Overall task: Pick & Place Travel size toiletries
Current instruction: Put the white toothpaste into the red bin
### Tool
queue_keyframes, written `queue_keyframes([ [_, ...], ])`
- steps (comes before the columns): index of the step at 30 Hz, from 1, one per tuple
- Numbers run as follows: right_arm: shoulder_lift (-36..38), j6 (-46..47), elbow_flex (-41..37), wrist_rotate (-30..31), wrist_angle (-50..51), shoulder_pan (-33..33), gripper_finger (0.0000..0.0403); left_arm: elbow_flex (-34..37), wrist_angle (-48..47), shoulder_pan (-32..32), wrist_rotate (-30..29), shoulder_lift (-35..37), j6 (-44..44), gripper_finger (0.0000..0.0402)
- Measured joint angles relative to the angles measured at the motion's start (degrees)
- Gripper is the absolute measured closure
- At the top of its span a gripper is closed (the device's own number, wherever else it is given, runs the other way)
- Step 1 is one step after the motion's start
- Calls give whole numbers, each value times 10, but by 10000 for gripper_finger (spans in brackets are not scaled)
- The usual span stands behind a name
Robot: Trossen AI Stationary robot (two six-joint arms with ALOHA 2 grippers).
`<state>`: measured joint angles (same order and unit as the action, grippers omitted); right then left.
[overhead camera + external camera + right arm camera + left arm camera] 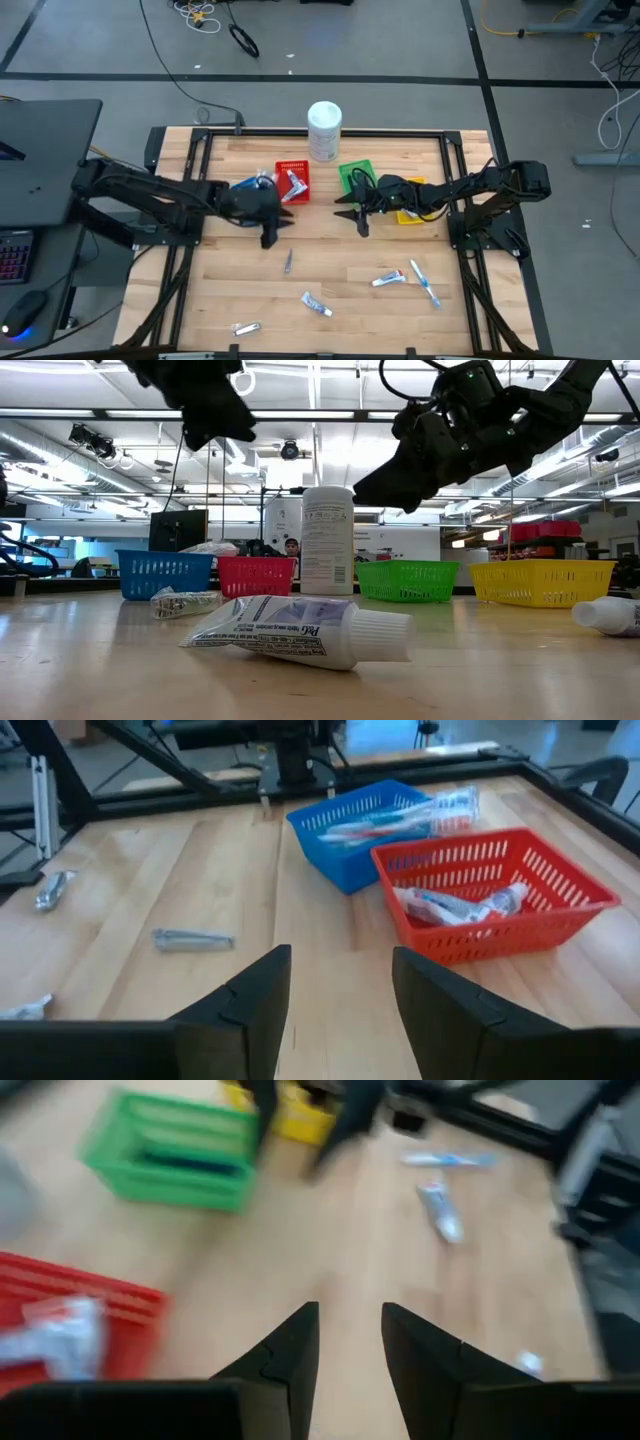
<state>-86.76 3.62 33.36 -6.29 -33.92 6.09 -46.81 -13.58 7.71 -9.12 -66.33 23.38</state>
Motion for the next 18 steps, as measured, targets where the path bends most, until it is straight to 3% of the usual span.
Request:
queue_keyframes([
  [10,1,0,1,-4,-30,0,217,0,100,86,57,-130,-46,283],
  [18,0,5,0,-3,-10,0,217,-1,199,124,100,-241,-1,285],
])
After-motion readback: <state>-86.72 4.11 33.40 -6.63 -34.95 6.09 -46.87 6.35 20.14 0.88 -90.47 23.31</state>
